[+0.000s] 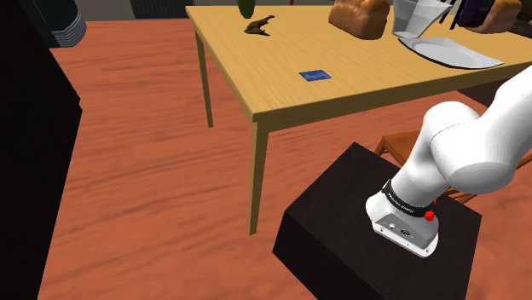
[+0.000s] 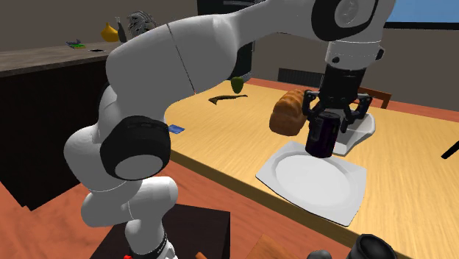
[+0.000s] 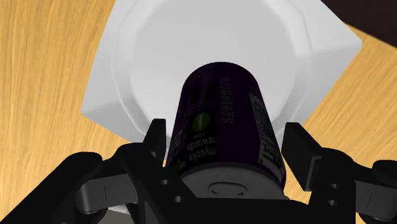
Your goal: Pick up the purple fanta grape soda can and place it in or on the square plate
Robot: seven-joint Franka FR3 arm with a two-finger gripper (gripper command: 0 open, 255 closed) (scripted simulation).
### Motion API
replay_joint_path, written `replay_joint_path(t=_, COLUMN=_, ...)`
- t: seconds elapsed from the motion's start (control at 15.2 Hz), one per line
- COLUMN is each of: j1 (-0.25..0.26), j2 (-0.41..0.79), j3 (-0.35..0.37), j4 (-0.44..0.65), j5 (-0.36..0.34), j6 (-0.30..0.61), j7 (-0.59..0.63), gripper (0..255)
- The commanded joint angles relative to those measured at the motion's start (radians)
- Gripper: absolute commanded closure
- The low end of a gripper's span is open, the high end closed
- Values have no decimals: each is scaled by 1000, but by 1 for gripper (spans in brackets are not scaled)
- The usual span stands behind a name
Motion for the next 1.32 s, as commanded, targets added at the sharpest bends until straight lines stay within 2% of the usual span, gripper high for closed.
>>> replay_joint_path(t=0.0, j1=-17, j2=-4, j3=8, j4=-27, j5=-4, j6=24, j7=-3, gripper=255)
replay_joint_path(t=0.26, j1=-111, j2=-14, j3=85, j4=-122, j5=-6, j6=87, j7=4, gripper=255)
replay_joint_path(t=0.59, j1=-190, j2=-39, j3=153, j4=-227, j5=-22, j6=157, j7=19, gripper=255)
replay_joint_path(t=0.99, j1=-250, j2=-72, j3=200, j4=-343, j5=-48, j6=241, j7=40, gripper=255)
replay_joint_path(t=1.25, j1=-250, j2=-72, j3=200, j4=-343, j5=-48, j6=241, j7=40, gripper=255)
